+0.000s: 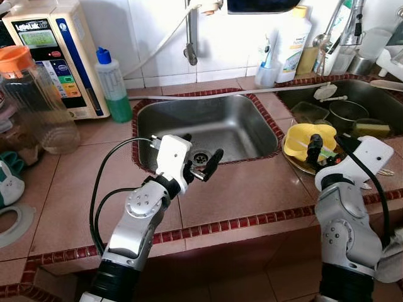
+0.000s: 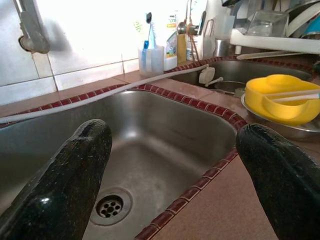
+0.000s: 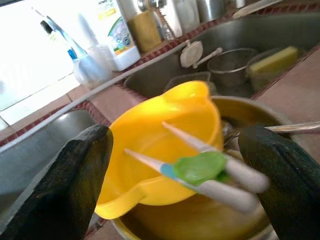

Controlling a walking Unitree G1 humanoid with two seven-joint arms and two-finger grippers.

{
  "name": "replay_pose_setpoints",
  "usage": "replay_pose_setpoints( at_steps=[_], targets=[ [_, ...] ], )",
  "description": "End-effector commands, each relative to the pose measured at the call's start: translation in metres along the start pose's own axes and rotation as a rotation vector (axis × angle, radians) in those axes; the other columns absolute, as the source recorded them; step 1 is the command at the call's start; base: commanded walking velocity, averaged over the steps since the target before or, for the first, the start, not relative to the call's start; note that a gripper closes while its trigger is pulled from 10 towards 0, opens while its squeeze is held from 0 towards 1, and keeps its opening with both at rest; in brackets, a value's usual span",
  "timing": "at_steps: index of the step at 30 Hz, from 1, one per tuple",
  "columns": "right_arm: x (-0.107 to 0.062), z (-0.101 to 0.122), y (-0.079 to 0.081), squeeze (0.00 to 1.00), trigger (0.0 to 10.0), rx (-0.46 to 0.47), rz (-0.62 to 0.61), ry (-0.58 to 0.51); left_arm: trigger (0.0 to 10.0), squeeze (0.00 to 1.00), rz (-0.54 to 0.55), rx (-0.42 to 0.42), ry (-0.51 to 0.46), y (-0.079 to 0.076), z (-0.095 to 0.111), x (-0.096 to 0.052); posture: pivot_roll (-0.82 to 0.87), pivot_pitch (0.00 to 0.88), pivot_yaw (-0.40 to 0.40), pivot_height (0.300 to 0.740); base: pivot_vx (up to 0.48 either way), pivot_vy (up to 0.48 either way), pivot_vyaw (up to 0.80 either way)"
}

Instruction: Kitchen organization

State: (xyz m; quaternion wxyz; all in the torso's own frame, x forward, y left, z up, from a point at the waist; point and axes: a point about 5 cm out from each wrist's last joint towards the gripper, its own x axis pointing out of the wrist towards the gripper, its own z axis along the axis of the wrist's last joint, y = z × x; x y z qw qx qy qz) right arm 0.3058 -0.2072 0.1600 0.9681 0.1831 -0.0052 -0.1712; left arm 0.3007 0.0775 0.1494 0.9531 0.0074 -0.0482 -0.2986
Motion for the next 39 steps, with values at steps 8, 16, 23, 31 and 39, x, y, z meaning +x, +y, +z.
replay_pose_setpoints(
  at_steps=[8,16,23,31,39],
  targets=[
    [0.009,0.003,0.005,0.00,0.0,0.090,0.015,-0.021,10.0,0.00,-0.006,0.013,0.011,0.003,0.002,-0.005,0.11,0.055,0.059,0.740,0.000,0.000,0.00],
    [0.012,0.004,0.002,0.00,0.0,0.106,0.007,-0.041,10.0,0.00,-0.005,0.010,0.012,0.001,0.002,-0.006,0.11,0.043,0.060,0.740,0.000,0.000,0.00],
    [0.015,0.006,-0.003,0.00,0.0,0.107,-0.024,-0.057,10.0,0.00,-0.003,0.015,0.010,0.003,0.002,-0.005,0.11,0.037,0.063,0.740,0.000,0.000,0.00],
    [0.016,0.009,-0.005,0.00,0.0,0.101,-0.037,-0.073,10.0,0.00,-0.005,0.015,0.007,0.002,0.003,-0.003,0.11,0.032,0.062,0.740,0.000,0.000,0.00],
    [0.017,0.014,-0.009,0.00,0.0,0.088,-0.053,-0.103,10.0,0.00,-0.003,0.013,0.006,0.001,0.003,-0.003,0.11,0.029,0.060,0.740,0.000,0.000,0.00]
  ],
)
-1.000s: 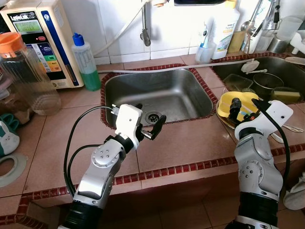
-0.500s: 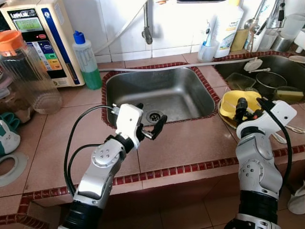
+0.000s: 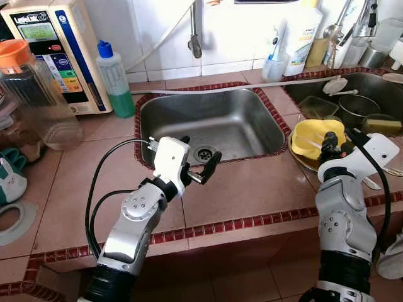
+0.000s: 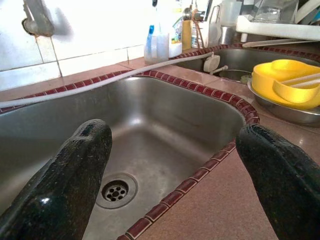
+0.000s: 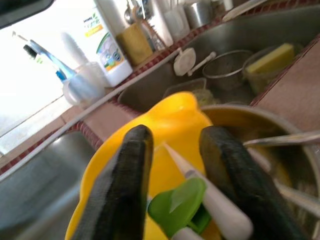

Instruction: Kitchen organization

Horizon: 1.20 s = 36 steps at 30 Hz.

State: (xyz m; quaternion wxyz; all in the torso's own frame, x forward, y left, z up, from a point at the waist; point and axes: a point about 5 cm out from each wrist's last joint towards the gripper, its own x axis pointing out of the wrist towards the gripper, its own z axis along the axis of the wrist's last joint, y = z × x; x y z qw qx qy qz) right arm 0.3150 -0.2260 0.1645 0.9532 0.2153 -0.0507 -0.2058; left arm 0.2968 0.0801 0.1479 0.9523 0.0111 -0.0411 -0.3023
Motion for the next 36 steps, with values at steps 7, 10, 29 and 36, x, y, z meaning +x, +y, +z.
replay_pose_setpoints(
  at_steps=[7,10,29,36],
  targets=[
    [0.002,0.008,0.005,0.00,0.0,-0.008,0.002,-0.035,10.0,0.00,0.006,0.007,-0.012,0.000,0.004,0.002,0.10,0.027,0.060,0.740,0.000,0.000,0.00],
    [0.003,0.009,0.005,0.00,0.0,-0.015,0.003,-0.044,10.0,0.00,0.006,0.007,-0.012,0.000,0.004,0.002,0.10,0.027,0.060,0.740,0.000,0.000,0.00],
    [0.005,0.031,0.007,0.00,0.0,-0.062,0.020,-0.128,10.0,0.00,0.021,-0.002,-0.031,0.000,0.004,0.007,0.09,0.000,0.043,0.740,0.000,0.000,0.00],
    [0.000,0.039,0.011,0.00,0.0,-0.090,0.055,-0.159,10.0,0.00,0.032,-0.008,-0.042,0.001,0.006,0.010,0.08,0.000,0.035,0.740,0.000,0.000,0.00]
  ],
)
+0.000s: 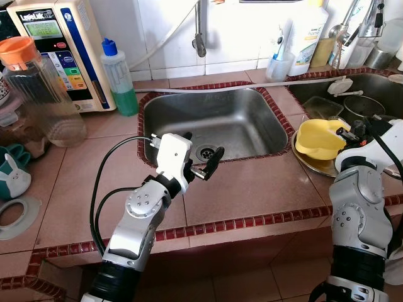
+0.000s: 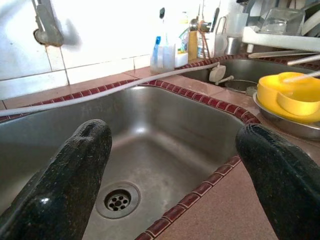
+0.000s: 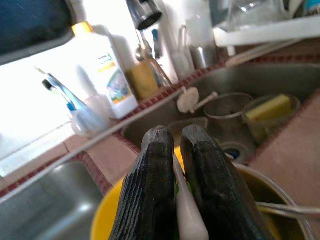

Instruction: Kitchen organization

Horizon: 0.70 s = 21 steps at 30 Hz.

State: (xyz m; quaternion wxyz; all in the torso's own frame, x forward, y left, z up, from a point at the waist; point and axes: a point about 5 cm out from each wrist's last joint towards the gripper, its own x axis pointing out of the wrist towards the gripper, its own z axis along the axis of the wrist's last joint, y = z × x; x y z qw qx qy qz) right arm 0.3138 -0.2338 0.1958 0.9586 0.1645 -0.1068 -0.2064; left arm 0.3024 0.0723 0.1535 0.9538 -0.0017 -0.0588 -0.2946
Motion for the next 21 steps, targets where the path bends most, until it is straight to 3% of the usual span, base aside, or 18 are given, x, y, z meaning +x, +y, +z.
replay_pose_setpoints(
  at_steps=[1,5,10,13,19,21],
  targets=[
    [-0.002,0.010,0.004,0.00,0.0,-0.009,0.030,-0.035,10.0,0.00,0.016,0.004,-0.005,0.003,0.002,0.002,0.08,0.000,0.035,0.740,0.000,0.000,0.00],
    [-0.007,0.014,0.018,0.00,0.0,0.106,0.133,-0.015,10.0,0.00,0.027,-0.059,-0.047,0.001,0.014,0.011,0.07,0.000,0.030,0.740,0.000,0.000,0.00],
    [-0.015,0.014,0.038,0.00,0.0,0.164,0.235,0.024,10.0,0.00,0.055,-0.163,-0.107,0.000,0.033,0.026,0.07,0.000,0.025,0.740,0.000,0.000,0.00],
    [-0.020,0.007,0.047,0.00,0.0,0.287,0.277,0.097,10.0,0.00,0.046,-0.179,-0.130,-0.006,0.039,0.032,0.07,0.000,0.022,0.740,0.000,0.000,0.00],
    [-0.026,0.001,0.055,0.00,0.0,0.354,0.322,0.151,10.0,0.00,0.048,-0.210,-0.123,-0.007,0.038,0.034,0.06,0.000,0.022,0.740,0.000,0.000,0.00],
    [-0.033,-0.004,0.064,0.00,0.0,0.441,0.374,0.205,10.0,0.00,0.059,-0.255,-0.109,-0.007,0.035,0.033,0.06,0.000,0.020,0.740,0.000,0.000,0.00]
  ],
)
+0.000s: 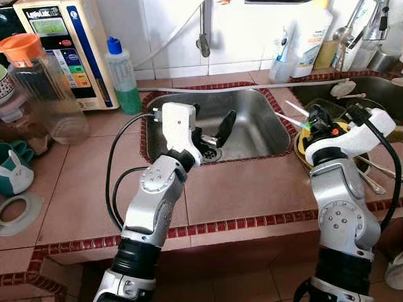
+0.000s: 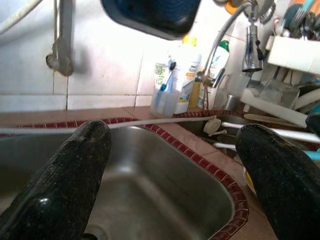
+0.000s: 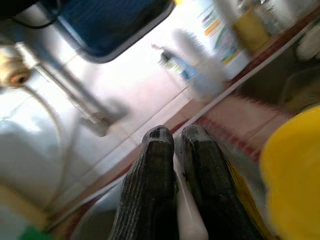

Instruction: Kitchen organization

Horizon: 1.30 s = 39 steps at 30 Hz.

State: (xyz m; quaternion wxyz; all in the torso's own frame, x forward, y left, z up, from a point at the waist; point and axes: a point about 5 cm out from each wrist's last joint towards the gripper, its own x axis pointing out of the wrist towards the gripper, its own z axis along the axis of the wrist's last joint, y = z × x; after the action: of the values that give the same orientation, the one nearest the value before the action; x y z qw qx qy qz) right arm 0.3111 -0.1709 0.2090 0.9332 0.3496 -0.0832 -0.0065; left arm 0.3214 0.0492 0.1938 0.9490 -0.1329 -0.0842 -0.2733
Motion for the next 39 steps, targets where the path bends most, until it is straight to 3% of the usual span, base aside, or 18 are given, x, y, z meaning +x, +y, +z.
replay_pose_setpoints(
  at_steps=[1,5,6,10,19,26,33,39],
  targets=[
    [-0.004,-0.007,0.011,0.00,0.0,0.072,0.061,0.042,10.0,0.00,0.015,-0.034,0.025,0.001,-0.004,0.000,0.06,0.000,0.020,0.740,0.000,0.000,0.00],
    [-0.008,-0.015,0.018,0.00,0.0,0.091,0.104,0.072,10.0,0.00,0.024,-0.076,0.039,0.001,-0.007,-0.001,0.07,0.000,0.016,0.740,0.000,0.000,0.00],
    [-0.010,-0.022,0.025,0.00,0.0,0.123,0.149,0.100,10.0,0.00,0.033,-0.171,0.056,-0.003,-0.011,0.001,0.07,0.000,0.016,0.740,0.000,0.000,0.00],
    [-0.012,-0.027,0.034,0.00,0.0,0.160,0.205,0.124,10.0,0.00,0.028,-0.338,0.083,-0.011,-0.014,0.006,0.07,0.000,0.016,0.740,0.000,0.000,0.00],
    [-0.008,-0.017,0.035,0.00,0.0,0.248,0.225,0.072,10.0,0.00,0.046,-0.471,0.100,-0.010,-0.013,0.010,0.06,0.000,0.020,0.740,0.000,0.000,0.00],
    [-0.007,-0.022,0.035,0.00,0.0,0.300,0.220,0.083,10.0,0.00,0.071,-0.689,0.086,-0.010,-0.008,0.018,0.06,0.000,0.021,0.740,0.000,0.000,0.00],
    [-0.008,-0.029,0.038,0.00,0.0,0.322,0.219,0.111,10.0,0.00,0.034,-0.708,0.100,-0.019,-0.006,0.024,0.06,0.000,0.021,0.740,0.000,0.000,0.00],
    [-0.013,-0.048,0.041,0.00,0.0,0.294,0.249,0.228,10.0,0.00,0.003,-0.656,0.075,-0.021,0.001,0.029,0.06,0.000,0.022,0.740,0.000,0.000,0.00]
  ],
)
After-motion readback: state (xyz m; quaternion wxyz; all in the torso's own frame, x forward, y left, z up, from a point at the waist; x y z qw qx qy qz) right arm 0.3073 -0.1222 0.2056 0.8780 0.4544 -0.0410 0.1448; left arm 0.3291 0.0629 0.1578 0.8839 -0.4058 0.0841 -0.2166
